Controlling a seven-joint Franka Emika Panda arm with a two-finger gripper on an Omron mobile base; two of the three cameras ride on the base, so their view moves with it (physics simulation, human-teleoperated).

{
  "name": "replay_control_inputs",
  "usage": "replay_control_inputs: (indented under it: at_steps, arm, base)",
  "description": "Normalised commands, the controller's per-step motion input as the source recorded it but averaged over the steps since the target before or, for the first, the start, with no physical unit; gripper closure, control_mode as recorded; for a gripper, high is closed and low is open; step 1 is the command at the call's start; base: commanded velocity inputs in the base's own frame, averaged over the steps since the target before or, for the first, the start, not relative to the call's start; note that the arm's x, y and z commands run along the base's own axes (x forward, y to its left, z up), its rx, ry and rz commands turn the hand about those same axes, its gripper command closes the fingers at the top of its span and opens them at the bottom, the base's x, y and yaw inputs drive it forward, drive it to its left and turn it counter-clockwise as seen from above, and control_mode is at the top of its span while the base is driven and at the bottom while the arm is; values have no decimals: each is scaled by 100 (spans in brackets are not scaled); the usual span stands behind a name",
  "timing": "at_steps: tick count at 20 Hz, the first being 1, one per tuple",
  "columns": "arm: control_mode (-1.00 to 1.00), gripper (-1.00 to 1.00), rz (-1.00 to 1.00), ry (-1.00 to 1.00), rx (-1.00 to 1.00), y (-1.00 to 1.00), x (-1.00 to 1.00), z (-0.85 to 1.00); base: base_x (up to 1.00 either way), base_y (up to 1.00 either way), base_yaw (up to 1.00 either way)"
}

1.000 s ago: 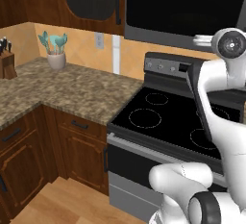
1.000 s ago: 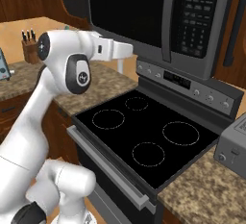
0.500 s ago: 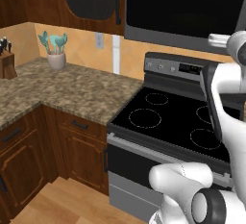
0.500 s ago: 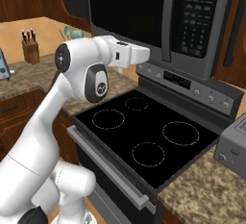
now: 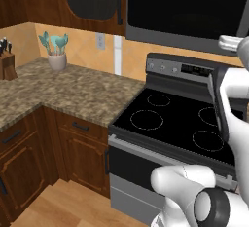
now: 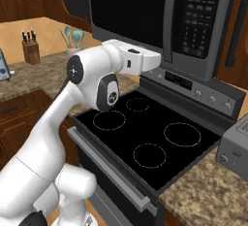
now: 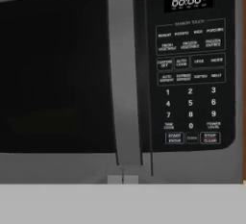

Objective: Pick the lime from the sink and place it in the bowl. Then pick the bowl and place it in the microwave. Then close the microwave door and press the start button.

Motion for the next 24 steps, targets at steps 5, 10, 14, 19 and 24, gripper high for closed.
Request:
replay_control_inputs:
  at_steps: [5, 10, 14, 19, 24]
  arm:
    - [-100, 100, 0, -4, 1, -35, 0, 0]
    - [-100, 100, 0, 0, 1, -37, 0, 0]
    - [-100, 100, 0, 0, 0, -39, 0, 0]
    - [-100, 100, 0, 0, 0, -28, 2, -1]
    - [-100, 100, 1, 0, 0, -16, 18, -9]
  base:
    - [0, 0, 0]
    - [0, 0, 0]
    - [0, 0, 0]
    - [0, 0, 0]
    - [0, 0, 0]
